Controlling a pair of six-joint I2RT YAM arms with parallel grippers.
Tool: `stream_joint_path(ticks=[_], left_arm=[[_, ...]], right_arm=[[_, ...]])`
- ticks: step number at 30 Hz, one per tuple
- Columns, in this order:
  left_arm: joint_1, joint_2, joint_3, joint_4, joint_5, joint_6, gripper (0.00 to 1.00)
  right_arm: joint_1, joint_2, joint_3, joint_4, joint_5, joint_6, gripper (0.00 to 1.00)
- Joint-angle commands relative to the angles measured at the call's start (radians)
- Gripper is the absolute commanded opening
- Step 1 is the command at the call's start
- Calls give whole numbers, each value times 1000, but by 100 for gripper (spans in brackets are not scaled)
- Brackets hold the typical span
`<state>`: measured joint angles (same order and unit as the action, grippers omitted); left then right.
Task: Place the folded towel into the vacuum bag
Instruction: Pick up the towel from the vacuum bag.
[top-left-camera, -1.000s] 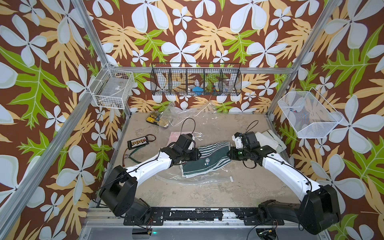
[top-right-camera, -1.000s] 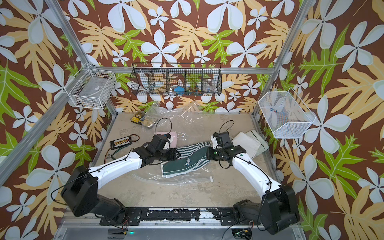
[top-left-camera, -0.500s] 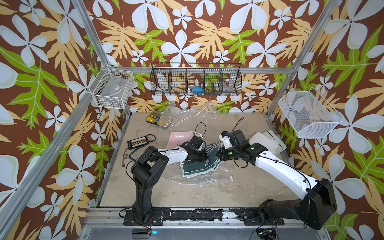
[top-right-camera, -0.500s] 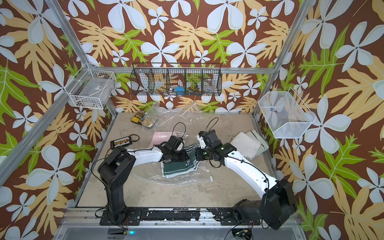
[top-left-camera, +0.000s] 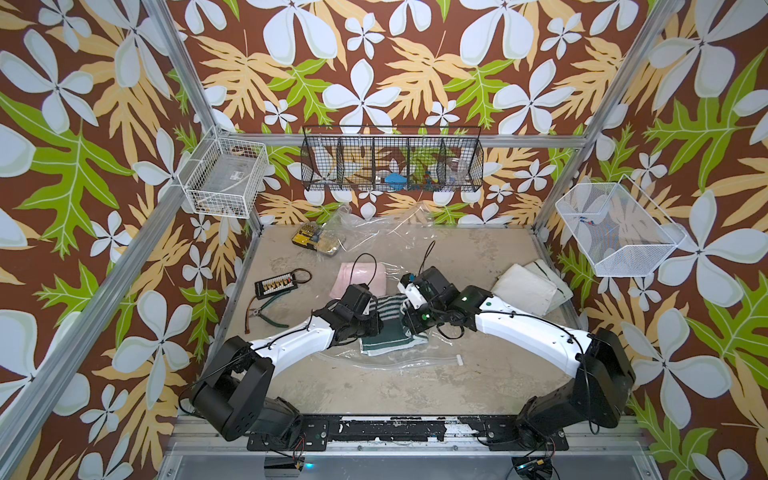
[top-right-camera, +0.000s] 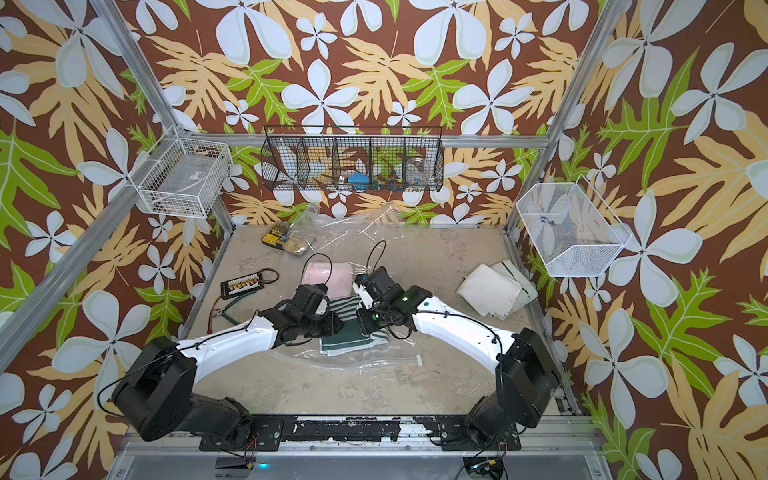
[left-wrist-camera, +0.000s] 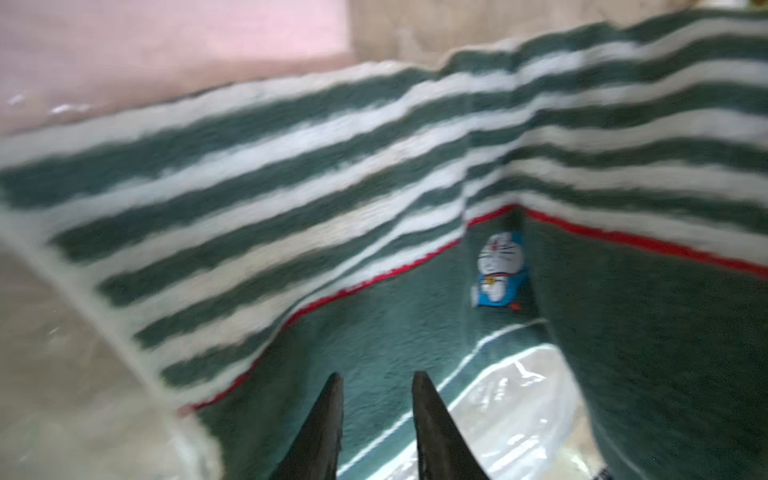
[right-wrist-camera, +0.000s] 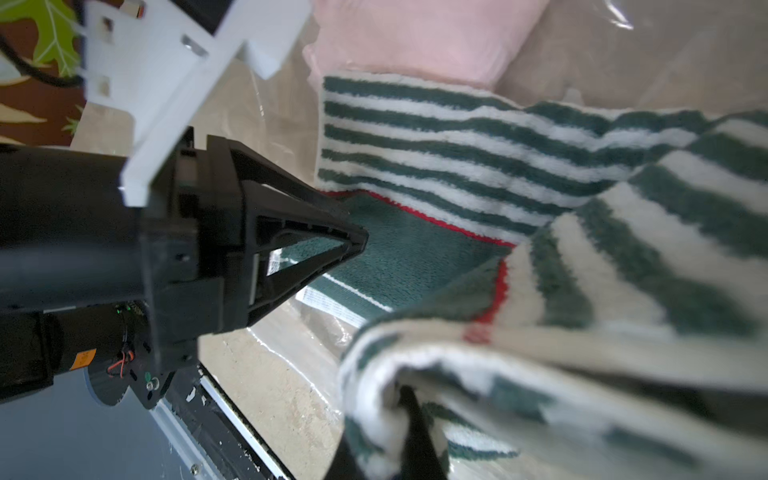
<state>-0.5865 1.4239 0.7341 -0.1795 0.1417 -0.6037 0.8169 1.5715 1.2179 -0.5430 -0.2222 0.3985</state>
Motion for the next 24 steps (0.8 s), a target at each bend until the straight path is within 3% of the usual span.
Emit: stream_joint_path(ticks=[1,10,12,13,14,17,21,24], left_arm=[[13,-17,-31,-11,-50,1,31],[57,-97,-77,-50,-74,1,31],[72,-135,-62,-94,-101,12,31],[80,-155,-50,-119,-119,21,31],[88,-172,-36,-144,-134,30,32],[124,-209,-4,-190,-131,56,33],[185,-246,37,-241,-94,82,37],[209,-278,86,-288,-75,94,45]], right_arm=[[57,68,51,0,3,-32,5],[128,311,110,138,-124,13,8],[128,318,108,162,-149,17,13],[128,315,100,181,-184,16,24],[126,300,89,203,-233,13,38],[105,181,30,280,-391,29,58],[-26,-17,-98,345,-481,104,62],[-149,-112,-210,305,-394,112,63]])
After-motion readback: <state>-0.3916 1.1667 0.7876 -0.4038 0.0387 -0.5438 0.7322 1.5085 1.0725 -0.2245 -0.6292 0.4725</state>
